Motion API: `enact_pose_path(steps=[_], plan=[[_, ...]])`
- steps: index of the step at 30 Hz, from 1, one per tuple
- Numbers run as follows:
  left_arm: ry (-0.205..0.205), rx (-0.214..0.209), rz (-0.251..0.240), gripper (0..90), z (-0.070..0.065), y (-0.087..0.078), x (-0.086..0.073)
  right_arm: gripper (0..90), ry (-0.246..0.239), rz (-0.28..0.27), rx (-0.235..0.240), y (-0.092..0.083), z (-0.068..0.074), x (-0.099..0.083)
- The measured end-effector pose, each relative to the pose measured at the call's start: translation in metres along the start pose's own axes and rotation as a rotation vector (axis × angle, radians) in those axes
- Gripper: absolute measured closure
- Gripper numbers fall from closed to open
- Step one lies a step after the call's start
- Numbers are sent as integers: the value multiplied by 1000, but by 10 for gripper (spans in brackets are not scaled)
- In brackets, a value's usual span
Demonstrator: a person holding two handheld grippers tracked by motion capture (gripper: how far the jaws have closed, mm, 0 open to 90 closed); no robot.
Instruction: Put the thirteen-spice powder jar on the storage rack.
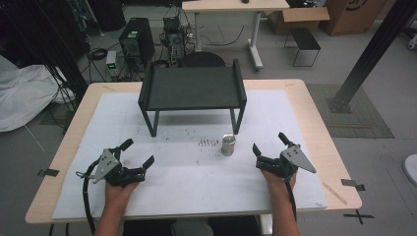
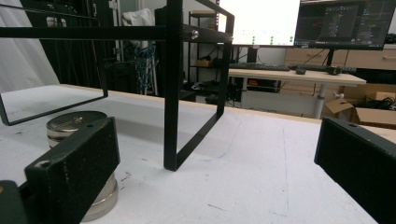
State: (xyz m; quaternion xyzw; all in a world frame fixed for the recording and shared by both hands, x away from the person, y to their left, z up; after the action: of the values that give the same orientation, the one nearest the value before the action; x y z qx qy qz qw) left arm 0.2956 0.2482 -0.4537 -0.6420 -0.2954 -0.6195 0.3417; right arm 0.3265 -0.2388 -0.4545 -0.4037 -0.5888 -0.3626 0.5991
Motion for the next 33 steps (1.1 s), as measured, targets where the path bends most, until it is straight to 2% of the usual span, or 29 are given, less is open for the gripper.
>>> enact_pose_path(steps=[33], plan=[[1,2,-3,14,0,0,0,0,-2,-3,5,0,0,0]])
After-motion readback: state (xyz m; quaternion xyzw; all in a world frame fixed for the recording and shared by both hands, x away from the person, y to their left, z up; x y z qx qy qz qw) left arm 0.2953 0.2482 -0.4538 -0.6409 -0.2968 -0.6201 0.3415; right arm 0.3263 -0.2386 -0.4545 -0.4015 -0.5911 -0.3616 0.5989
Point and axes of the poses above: each handheld gripper's, and its own axes: y roughly forward along the jaws, x roughly out of its top, z roughly to its left, the point moved 1 cm from there along y, roughly forward along the jaws, and after that the axes turned 3 degrees about z, right-handed, at the moved point
